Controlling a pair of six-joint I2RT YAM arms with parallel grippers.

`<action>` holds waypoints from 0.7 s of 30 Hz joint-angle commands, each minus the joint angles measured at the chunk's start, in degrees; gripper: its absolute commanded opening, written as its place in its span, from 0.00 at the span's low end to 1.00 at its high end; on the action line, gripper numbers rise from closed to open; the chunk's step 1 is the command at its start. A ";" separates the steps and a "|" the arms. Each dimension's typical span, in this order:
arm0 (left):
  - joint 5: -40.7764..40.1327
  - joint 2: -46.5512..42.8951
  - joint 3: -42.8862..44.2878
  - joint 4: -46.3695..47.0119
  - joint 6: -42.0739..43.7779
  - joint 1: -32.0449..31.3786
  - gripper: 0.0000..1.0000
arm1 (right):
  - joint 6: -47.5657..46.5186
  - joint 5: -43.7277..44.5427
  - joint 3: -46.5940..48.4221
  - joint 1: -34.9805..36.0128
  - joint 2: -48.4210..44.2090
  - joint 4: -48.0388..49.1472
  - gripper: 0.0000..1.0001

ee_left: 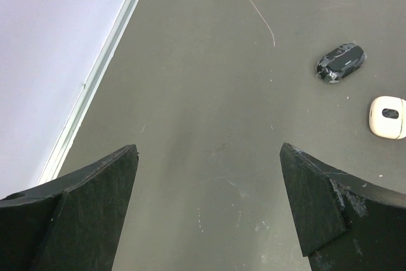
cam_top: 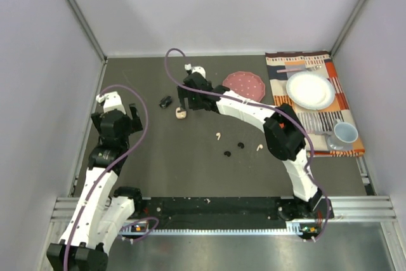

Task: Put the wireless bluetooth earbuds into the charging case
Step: Pick up the charging case from the center of the board.

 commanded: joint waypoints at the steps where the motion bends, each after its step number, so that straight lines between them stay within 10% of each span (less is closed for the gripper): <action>1: -1.08 0.44 0.43 1.65 -0.10 0.20 0.99 | 2.94 3.29 5.05 1.89 1.91 -2.20 0.88; 21: -1.00 -0.17 -0.18 2.36 -0.27 0.11 0.99 | 5.85 -2.95 12.08 2.95 10.61 -5.18 0.75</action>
